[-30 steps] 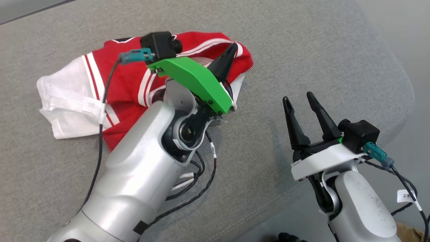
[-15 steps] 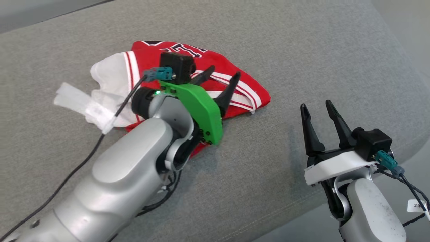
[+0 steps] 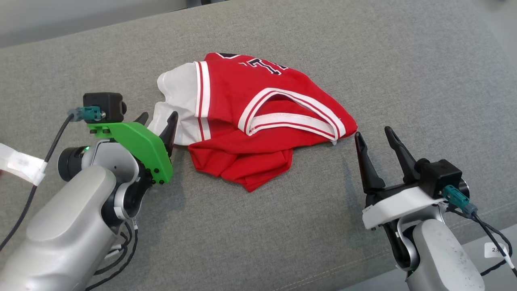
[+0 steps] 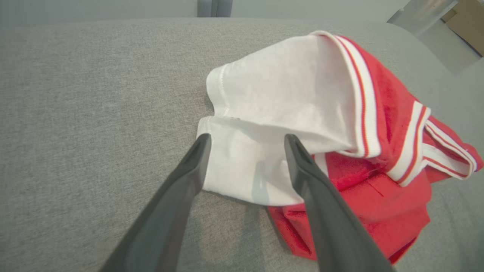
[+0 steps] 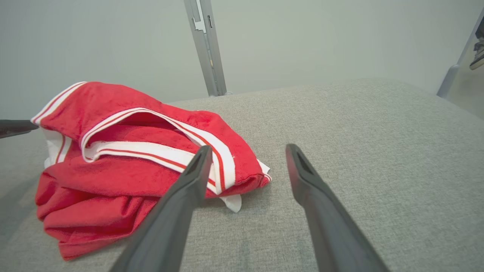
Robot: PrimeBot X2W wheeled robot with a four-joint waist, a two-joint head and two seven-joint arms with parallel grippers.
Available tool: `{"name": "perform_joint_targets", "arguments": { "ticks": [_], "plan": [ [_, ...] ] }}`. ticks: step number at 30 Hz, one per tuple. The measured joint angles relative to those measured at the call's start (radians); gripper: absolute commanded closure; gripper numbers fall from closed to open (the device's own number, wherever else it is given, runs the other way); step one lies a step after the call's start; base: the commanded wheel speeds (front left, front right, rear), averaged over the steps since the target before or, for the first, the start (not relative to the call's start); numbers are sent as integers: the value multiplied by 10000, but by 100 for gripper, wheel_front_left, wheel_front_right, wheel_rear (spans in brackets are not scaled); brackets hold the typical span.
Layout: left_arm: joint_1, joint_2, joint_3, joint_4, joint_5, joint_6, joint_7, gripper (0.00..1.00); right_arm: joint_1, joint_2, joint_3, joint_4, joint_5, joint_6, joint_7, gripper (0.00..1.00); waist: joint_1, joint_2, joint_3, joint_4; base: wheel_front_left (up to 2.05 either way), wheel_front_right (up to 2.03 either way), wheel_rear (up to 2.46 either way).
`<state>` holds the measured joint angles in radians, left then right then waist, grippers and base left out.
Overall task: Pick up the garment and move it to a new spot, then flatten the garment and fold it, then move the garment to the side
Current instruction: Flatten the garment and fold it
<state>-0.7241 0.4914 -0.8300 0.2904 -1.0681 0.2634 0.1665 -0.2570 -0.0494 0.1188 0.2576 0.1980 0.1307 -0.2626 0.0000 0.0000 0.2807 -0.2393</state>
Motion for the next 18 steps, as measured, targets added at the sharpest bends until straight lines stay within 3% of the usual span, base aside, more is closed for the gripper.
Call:
{"name": "perform_joint_targets", "arguments": {
  "ticks": [5,10,16,17,18],
  "plan": [
    [-63,-353,27,1172,-261,-305,19,0,-144,-2,63,6,-104,0,0,0,0,0,166,-34,0,0,0],
    [-480,-422,-380,2510,222,-368,69,0,-200,-2,86,-21,-157,0,0,0,0,0,364,-121,0,0,0],
    [-673,-675,-558,3549,320,-803,125,0,-209,-6,-6,-31,-165,0,0,0,0,0,504,-219,0,0,0],
    [-705,-709,-545,3657,244,-876,82,36,-209,-6,-21,-31,-165,0,0,0,0,0,512,-216,0,0,0],
    [-734,-746,-556,3751,238,-963,67,100,-208,-4,-25,-27,-153,0,0,0,0,0,516,-209,0,0,0]
  ]
}}
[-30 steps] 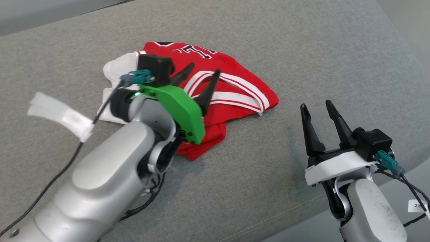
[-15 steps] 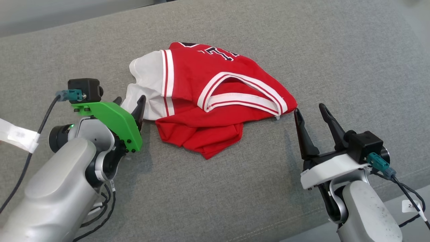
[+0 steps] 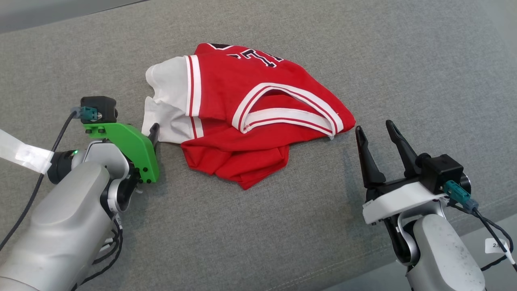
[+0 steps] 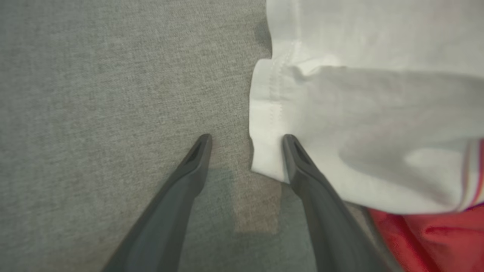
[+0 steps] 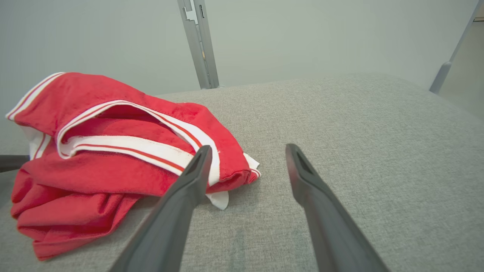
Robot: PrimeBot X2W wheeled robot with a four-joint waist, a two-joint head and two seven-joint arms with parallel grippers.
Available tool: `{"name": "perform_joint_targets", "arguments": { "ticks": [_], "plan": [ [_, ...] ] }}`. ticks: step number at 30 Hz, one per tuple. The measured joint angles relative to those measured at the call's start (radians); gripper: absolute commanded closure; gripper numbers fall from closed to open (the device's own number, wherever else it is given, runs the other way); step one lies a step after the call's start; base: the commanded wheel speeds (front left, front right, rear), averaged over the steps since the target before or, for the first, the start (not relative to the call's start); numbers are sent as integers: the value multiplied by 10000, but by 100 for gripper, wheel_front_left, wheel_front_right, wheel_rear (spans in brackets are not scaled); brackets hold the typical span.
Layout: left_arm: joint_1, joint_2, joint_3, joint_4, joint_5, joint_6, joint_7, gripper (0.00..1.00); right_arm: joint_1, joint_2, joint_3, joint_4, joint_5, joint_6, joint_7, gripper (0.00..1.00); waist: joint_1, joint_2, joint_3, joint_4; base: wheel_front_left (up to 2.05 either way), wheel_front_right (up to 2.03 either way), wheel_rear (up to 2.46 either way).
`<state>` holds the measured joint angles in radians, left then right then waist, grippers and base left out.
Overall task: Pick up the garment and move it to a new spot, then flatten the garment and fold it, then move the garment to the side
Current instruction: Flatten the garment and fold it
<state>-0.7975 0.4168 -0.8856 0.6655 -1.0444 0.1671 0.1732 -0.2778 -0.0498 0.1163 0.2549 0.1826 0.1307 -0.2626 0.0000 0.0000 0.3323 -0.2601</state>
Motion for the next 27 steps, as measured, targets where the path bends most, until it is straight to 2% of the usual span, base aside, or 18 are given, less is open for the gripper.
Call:
{"name": "perform_joint_targets", "arguments": {
  "ticks": [7,13,16,20,23,27],
  "plan": [
    [-85,-307,-276,107,-88,-792,276,100,19,0,-105,79,71,0,0,0,0,0,-139,155,0,0,0],
    [337,-654,-265,-525,-385,-1103,190,100,111,2,-148,186,75,0,0,0,0,0,-412,368,0,0,0],
    [544,-800,485,-1300,-1365,-1325,94,100,224,4,-128,221,77,0,0,0,0,0,-595,478,0,0,0],
    [626,-796,2138,-3097,-3279,-1590,104,100,334,2,-190,276,63,0,0,0,0,0,-868,629,0,0,0],
    [533,-454,3350,-4740,-4560,-1264,359,100,485,2,-232,307,61,0,0,0,0,0,-1066,761,0,0,0],
    [-77,431,4719,-6458,-5438,-146,694,100,495,4,-159,309,94,0,0,0,0,0,-1288,904,0,0,0]
  ]
}}
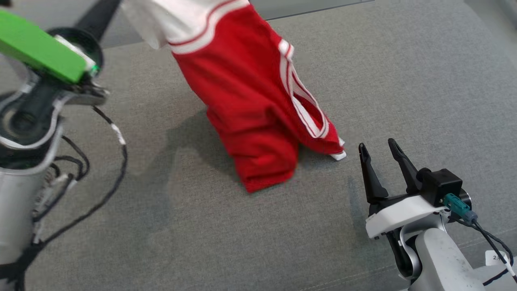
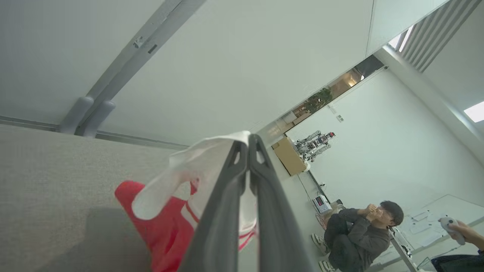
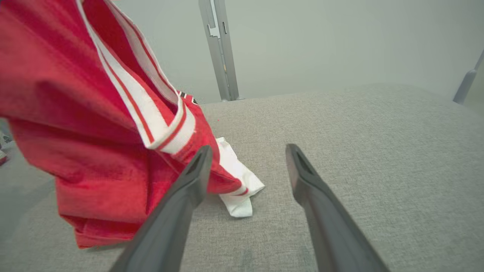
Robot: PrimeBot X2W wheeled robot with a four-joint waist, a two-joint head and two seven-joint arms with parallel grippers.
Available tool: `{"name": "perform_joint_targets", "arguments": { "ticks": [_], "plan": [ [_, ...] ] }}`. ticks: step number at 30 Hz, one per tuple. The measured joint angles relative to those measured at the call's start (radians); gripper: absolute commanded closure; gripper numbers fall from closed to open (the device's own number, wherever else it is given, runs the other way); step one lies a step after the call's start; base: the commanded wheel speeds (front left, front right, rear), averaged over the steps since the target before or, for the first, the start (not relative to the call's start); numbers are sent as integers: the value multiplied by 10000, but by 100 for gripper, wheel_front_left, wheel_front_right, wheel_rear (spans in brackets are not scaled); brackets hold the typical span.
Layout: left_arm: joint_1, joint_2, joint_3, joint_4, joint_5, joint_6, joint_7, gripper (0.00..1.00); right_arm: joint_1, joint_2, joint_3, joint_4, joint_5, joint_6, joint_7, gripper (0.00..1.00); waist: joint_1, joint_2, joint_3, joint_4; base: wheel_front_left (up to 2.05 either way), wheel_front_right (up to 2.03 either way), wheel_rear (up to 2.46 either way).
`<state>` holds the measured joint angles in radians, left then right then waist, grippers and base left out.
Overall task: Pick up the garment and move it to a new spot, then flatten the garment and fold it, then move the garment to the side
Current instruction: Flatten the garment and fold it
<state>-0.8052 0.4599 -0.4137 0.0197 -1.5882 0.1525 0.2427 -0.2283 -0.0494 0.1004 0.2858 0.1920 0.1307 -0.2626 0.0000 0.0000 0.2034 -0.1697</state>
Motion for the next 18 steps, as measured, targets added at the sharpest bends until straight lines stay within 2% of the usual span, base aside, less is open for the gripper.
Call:
{"name": "perform_joint_targets", "arguments": {
  "ticks": [5,8,13,15,18],
  "plan": [
    [-1114,867,1043,-796,-307,1588,242,100,-2,0,75,-8,280,0,0,0,0,0,-136,14,0,0,0],
    [-1941,869,1202,-909,-194,2410,100,100,-3,-2,92,-10,441,0,0,0,0,0,-132,-46,0,0,0],
    [-3062,98,472,-1237,453,3375,-253,100,-6,-2,100,-44,642,0,0,0,0,0,-62,-135,0,0,0],
    [-3125,-382,-40,-1392,708,3603,-416,100,-61,-4,121,-105,821,0,0,0,0,0,38,-190,0,0,0],
    [-2822,-1018,-895,-1438,1162,3697,-859,100,-248,-2,171,-211,1047,0,0,0,0,0,215,-333,0,0,0]
  ]
}}
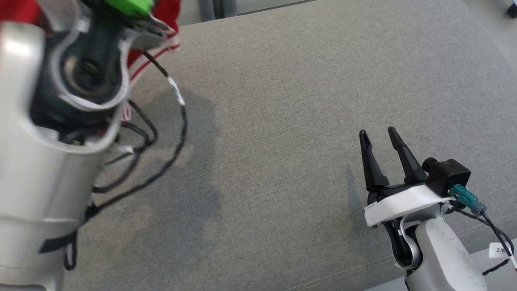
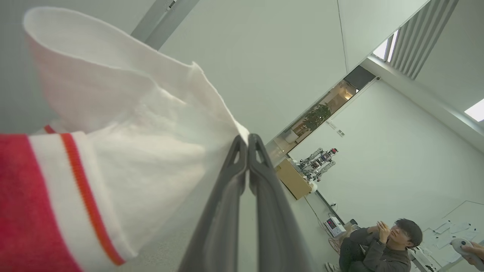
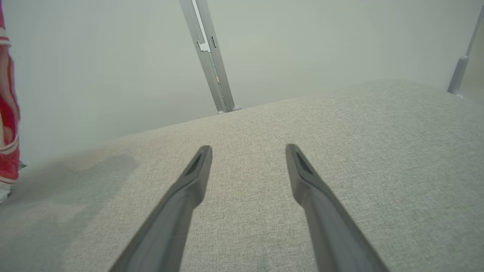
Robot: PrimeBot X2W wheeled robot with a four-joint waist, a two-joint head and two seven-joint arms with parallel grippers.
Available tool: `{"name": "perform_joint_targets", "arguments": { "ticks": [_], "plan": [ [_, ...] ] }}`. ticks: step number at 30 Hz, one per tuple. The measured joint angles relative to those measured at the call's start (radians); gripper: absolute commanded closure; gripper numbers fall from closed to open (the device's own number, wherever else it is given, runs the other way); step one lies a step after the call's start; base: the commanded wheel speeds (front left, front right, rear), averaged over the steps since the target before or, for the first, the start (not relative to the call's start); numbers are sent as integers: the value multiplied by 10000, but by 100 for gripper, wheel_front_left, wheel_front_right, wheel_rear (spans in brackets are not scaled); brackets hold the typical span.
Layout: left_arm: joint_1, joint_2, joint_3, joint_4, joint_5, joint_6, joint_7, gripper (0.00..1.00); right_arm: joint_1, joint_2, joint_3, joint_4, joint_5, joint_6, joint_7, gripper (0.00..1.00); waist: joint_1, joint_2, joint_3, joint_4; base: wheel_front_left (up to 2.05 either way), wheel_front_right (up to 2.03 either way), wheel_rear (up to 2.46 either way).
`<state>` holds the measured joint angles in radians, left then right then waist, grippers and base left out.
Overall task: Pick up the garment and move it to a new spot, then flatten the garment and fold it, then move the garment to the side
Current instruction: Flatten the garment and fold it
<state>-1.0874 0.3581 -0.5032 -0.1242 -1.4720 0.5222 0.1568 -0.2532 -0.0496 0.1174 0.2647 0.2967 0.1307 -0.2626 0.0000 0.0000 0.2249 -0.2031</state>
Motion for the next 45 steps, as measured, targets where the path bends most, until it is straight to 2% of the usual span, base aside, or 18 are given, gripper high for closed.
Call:
{"name": "perform_joint_targets", "arguments": {
  "ticks": [2,5,7,9,15,21,23,24,25,28,29,31,32,37,42,45],
  "plan": [
    [555,-489,-495,215,462,-94,-614,100,-98,-2,25,-42,115,0,0,0,0,0,124,-138,0,0,0],
    [1663,-1630,-798,1120,589,-284,-1868,100,-258,-4,159,-84,276,0,0,0,0,0,304,-422,0,0,0],
    [2248,-2328,-968,1845,614,-566,-2573,100,-366,-6,297,-86,376,0,0,0,0,0,420,-665,0,0,0],
    [2481,-2658,-1290,2600,982,-936,-3195,100,-477,-4,385,-105,449,0,0,0,0,0,531,-943,0,0,0],
    [2407,-3064,-1985,4614,895,-1781,-3977,100,-606,-12,621,-63,631,0,0,0,0,0,865,-2023,0,0,0],
    [1935,-3081,-3402,4949,-94,-2069,-4149,100,-606,-13,928,33,836,0,0,0,0,0,1028,-2917,0,0,0],
    [1758,-3066,-3981,4872,-334,-2360,-4178,100,-599,-10,1039,56,895,0,0,0,0,0,1047,-3175,0,0,0],
    [1758,-3066,-3981,4872,-334,-2360,-4178,100,-599,-10,1039,56,895,0,0,0,0,0,1047,-3175,0,0,0],
    [1582,-3060,-4389,4796,-336,-2592,-4182,100,-593,-6,1035,63,895,0,0,0,0,0,1050,-3297,0,0,0],
    [1083,-3118,-5565,4784,-238,-2771,-4190,100,-581,-15,982,56,903,0,0,0,0,1,1049,-3562,0,0,0],
    [1048,-3124,-5854,4834,-186,-2765,-4192,92,-579,-21,968,46,905,0,0,0,0,1,1049,-3615,0,0,0],
    [1060,-3112,-6470,4955,-374,-2794,-4194,51,-583,-15,980,-8,961,0,0,0,0,0,1098,-3664,0,0,0],
    [1099,-3112,-6759,5049,-545,-2803,-4172,1,-588,-12,978,-38,1003,0,0,0,0,0,1138,-3671,0,0,0],
    [1023,-3089,-7593,5549,-681,-2740,-3574,0,-608,-12,1051,-46,1072,0,0,0,0,0,1277,-3625,0,0,0],
    [709,-3093,-7739,5256,94,-2755,-2792,0,-587,-10,738,-2,775,0,0,0,0,0,1286,-3303,0,0,0],
    [724,-3085,-7770,5116,543,-2834,-2830,0,-549,-4,489,-10,514,0,0,0,0,1,1240,-2955,0,0,0]
  ]
}}
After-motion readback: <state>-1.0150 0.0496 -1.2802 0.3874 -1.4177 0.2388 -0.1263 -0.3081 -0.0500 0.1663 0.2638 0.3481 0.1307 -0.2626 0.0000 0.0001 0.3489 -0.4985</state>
